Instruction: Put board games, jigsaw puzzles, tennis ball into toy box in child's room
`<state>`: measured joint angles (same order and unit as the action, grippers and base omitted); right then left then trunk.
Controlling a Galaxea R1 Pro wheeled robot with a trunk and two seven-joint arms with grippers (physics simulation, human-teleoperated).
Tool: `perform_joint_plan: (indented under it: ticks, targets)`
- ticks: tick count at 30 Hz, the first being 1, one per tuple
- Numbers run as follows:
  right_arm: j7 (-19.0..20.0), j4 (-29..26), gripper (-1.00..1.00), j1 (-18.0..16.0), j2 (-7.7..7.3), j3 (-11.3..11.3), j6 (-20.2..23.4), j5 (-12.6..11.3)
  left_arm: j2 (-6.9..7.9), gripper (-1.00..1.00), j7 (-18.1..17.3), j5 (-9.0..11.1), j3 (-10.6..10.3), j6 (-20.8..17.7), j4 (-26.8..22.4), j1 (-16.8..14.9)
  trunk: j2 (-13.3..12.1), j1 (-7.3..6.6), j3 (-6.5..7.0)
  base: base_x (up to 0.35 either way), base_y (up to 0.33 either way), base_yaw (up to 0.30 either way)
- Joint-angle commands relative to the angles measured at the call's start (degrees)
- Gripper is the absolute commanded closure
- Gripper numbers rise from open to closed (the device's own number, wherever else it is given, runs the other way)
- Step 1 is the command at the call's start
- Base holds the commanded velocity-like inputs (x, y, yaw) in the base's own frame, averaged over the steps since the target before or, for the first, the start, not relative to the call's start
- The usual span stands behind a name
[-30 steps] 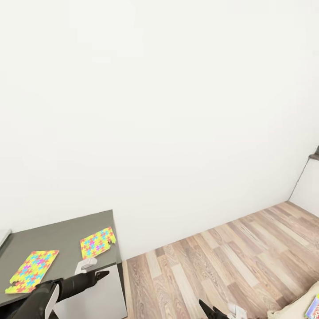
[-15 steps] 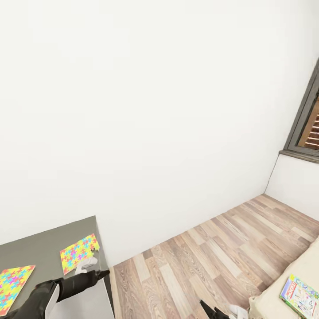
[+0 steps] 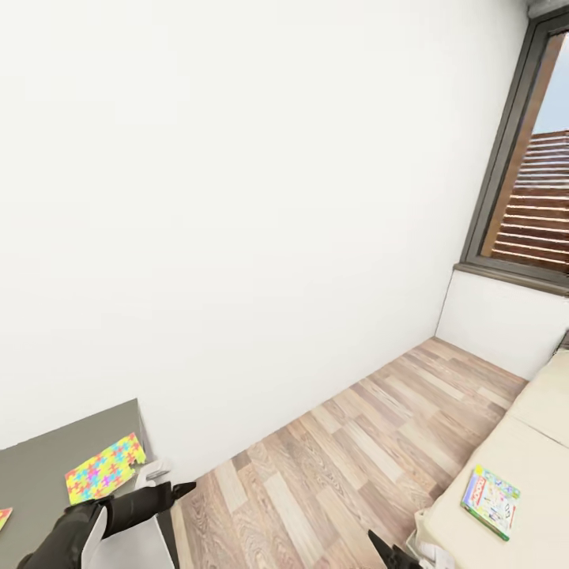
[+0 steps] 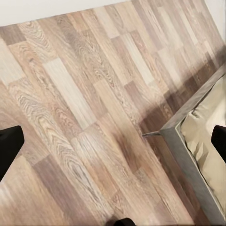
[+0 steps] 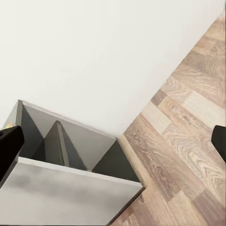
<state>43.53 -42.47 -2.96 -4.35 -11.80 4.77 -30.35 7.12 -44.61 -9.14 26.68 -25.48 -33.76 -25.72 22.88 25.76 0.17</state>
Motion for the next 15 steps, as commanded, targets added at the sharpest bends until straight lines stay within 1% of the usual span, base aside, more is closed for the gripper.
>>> perform_joint_plan:
  ticks: [1,3,6,11,15]
  targets:
    - [0.3,0.1,-1.00,0.0,-0.01,-0.1,0.5,-0.6,-0.04,-1.00,-0.5,-0.5,0.4,-0.4,-0.1,0.0,0.0,0.02,0.02,0.006,0.000,-0.256]
    - [0.4,0.1,-1.00,0.0,-0.02,-0.2,0.5,-0.6,-0.02,-1.00,-0.5,-0.5,0.4,-0.4,-0.1,0.0,0.0,0.02,0.10,0.029,0.002,-0.255]
    - [0.4,0.1,-1.00,0.0,-0.03,-0.2,0.5,-0.6,-0.05,-1.00,-0.5,-0.5,0.4,-0.4,-0.1,0.0,0.0,0.02,0.23,0.127,0.055,-0.256]
    - [0.4,0.5,-1.00,0.0,-0.08,-0.3,0.5,-0.6,-0.18,-1.00,-0.5,-0.5,0.3,-0.4,-0.1,0.0,0.0,0.02,0.44,0.230,0.114,-0.256]
    - [0.5,0.6,-1.00,0.1,-0.09,-1.1,0.5,-0.6,-0.19,-1.00,-0.5,-0.5,0.3,-0.3,-0.1,0.0,0.0,0.02,0.61,0.239,0.056,-0.256]
